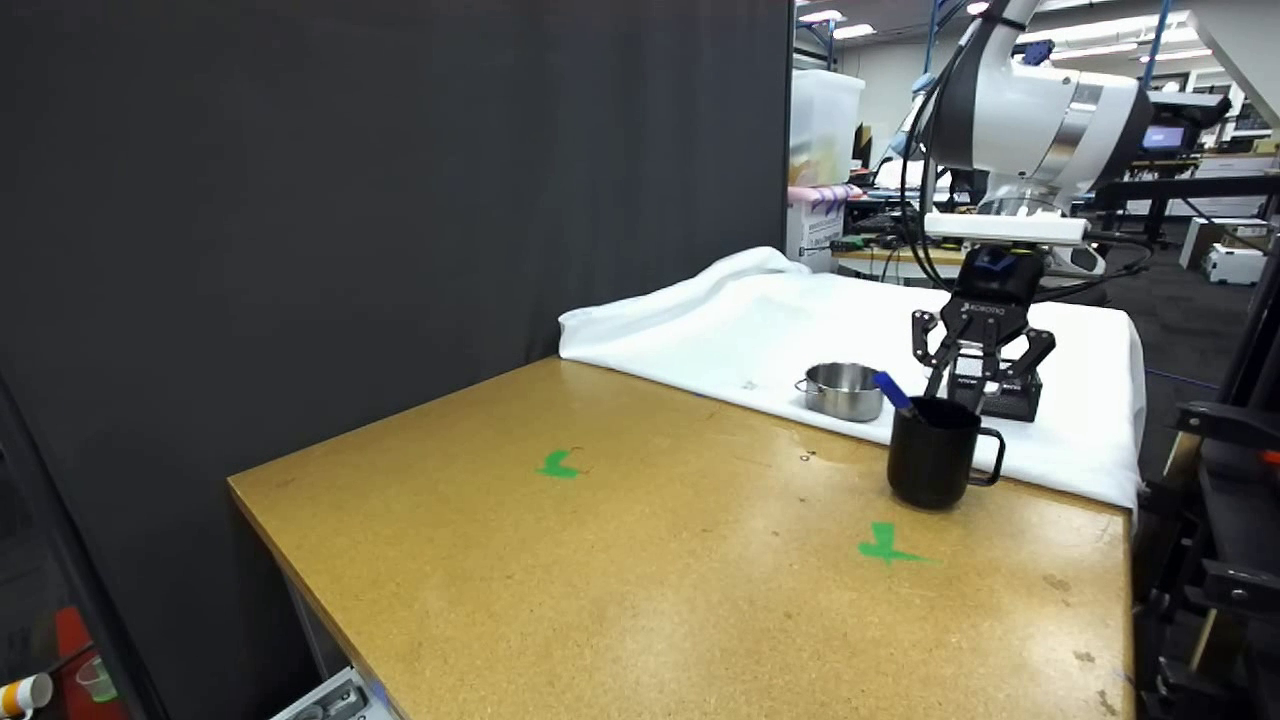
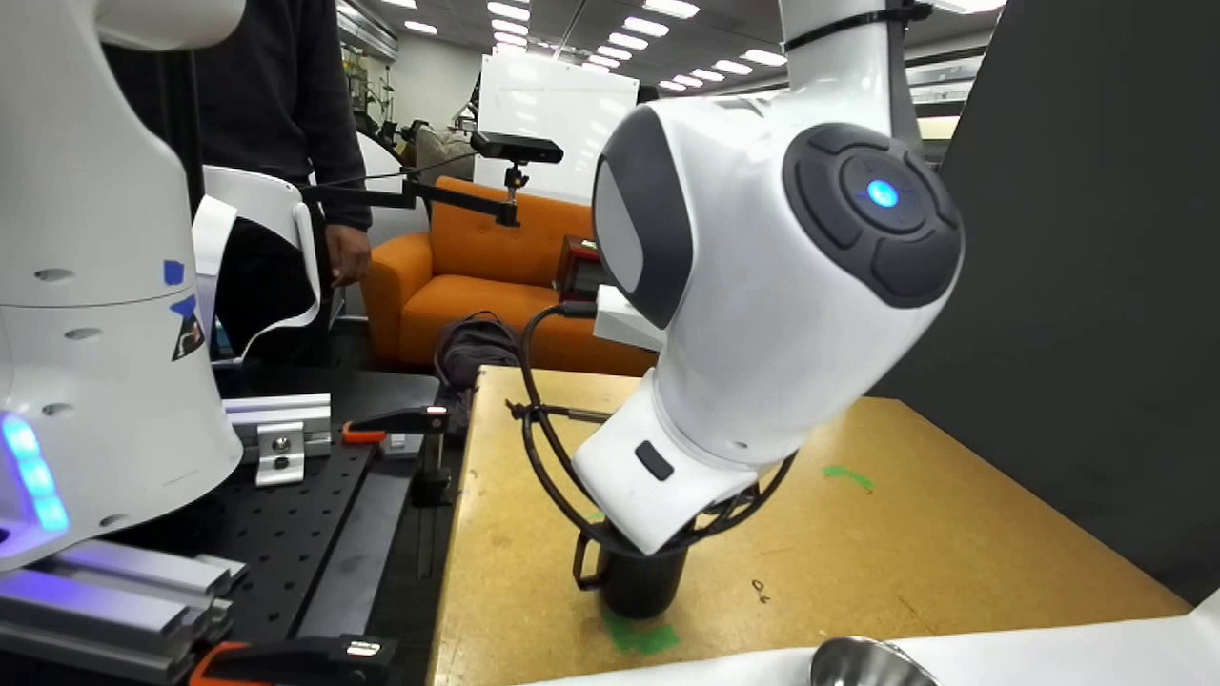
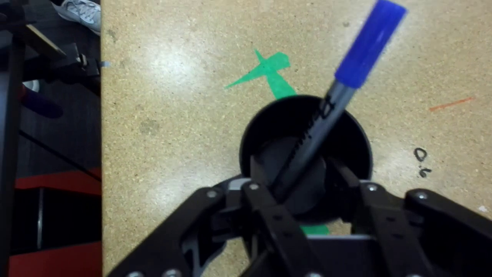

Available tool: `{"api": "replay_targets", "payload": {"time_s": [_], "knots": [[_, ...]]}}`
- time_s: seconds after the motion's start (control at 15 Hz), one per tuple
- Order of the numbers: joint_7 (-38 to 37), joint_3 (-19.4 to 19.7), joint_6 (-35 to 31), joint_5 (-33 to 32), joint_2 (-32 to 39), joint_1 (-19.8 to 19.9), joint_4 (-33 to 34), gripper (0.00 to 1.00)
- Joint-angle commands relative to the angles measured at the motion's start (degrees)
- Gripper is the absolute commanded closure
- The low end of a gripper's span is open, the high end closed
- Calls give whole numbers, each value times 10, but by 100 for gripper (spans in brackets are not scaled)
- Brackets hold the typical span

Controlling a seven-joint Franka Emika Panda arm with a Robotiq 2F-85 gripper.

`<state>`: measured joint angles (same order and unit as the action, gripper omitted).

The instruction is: Remove the marker from the cup and put it on the table

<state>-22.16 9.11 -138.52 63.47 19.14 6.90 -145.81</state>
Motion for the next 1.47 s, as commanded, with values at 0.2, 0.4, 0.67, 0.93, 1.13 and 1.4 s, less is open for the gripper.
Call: {"api": "replay_targets", "payload": {"time_s": [0.2,0.4,0.67,0.93,1.13,1.4], "knots": [[15,-13,-7,4,-23,-24,-40,55],[11,-15,-4,6,-20,-27,-39,56],[5,-14,-14,8,-22,-29,-31,55],[-8,-10,-22,2,-44,-29,-24,55],[-13,-11,-32,5,-59,-28,-23,54],[-12,-10,-42,8,-68,-25,-28,51]]}}
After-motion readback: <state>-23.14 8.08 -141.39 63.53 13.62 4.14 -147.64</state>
